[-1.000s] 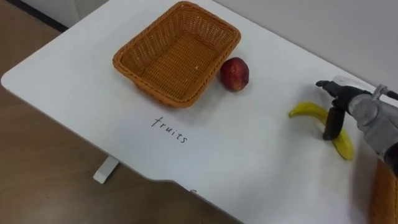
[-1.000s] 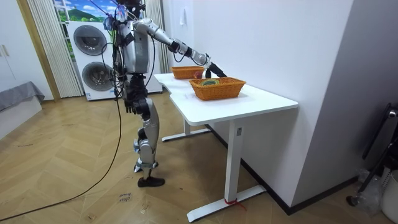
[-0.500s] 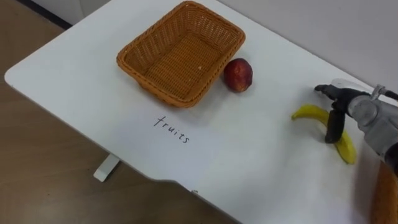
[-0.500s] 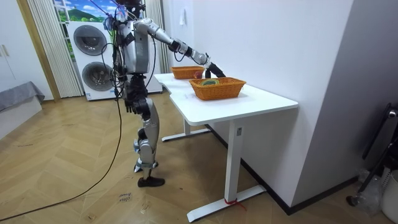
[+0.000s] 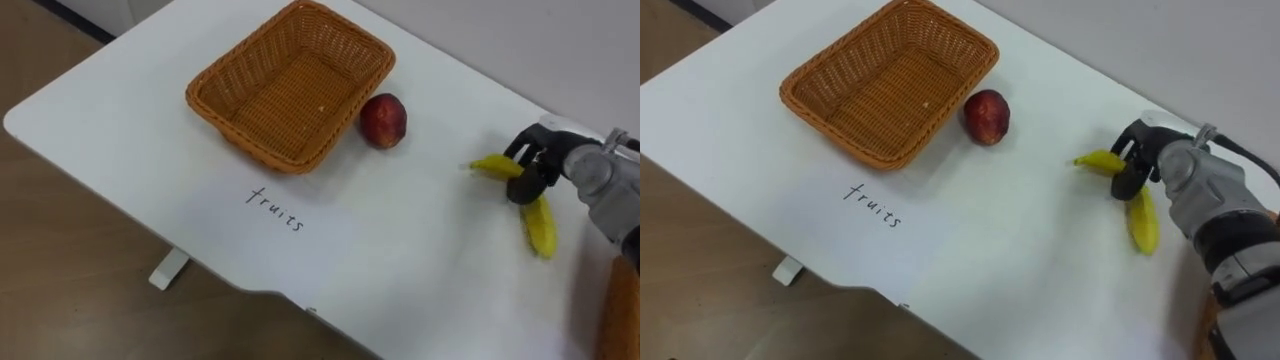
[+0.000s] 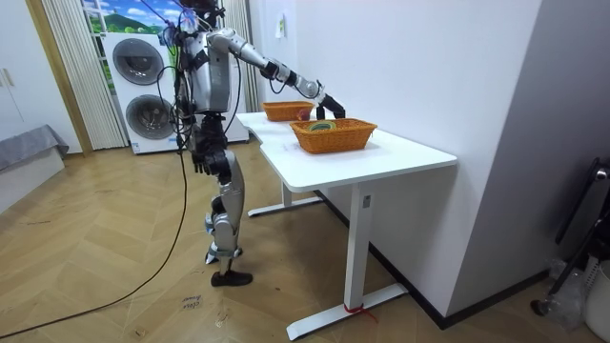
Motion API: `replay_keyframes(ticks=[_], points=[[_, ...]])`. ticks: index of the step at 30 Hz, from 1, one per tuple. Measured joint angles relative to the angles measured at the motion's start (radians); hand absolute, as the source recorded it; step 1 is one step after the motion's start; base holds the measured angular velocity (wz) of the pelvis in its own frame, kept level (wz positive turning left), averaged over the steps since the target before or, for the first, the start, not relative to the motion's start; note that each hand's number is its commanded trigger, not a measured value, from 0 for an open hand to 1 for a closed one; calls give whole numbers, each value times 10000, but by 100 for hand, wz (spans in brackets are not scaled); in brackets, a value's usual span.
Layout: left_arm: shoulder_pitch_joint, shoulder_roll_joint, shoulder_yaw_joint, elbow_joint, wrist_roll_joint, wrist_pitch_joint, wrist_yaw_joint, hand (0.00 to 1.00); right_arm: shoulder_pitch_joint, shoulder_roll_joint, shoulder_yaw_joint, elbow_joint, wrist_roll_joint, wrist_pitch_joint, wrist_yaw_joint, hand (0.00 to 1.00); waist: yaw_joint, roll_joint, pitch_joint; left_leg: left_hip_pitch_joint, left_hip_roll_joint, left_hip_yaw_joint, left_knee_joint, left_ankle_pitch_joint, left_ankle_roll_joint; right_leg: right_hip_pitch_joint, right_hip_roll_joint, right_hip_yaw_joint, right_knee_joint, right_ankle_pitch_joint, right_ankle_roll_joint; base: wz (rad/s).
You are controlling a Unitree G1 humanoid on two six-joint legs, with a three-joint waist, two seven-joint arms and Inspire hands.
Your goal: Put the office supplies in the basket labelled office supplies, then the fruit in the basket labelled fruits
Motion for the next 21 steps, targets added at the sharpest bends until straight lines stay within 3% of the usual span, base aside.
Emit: replay_keyframes(ticks=[14, 21], points=[[-47, 42, 42, 123, 16, -9, -156, 0, 12, 0, -3, -73, 9, 1, 69, 100, 19, 0, 2, -5, 0, 7, 0, -1, -1, -12, 5, 33, 2, 6, -2, 0], [175, 149, 105, 35, -12, -9, 57, 0, 478, -162, -128, -1684, -324, 216, 351, 100, -282, -48, -63, 57, 6, 64, -23, -1, 0, -8, 15, 163, -6, 12, 3, -3]])
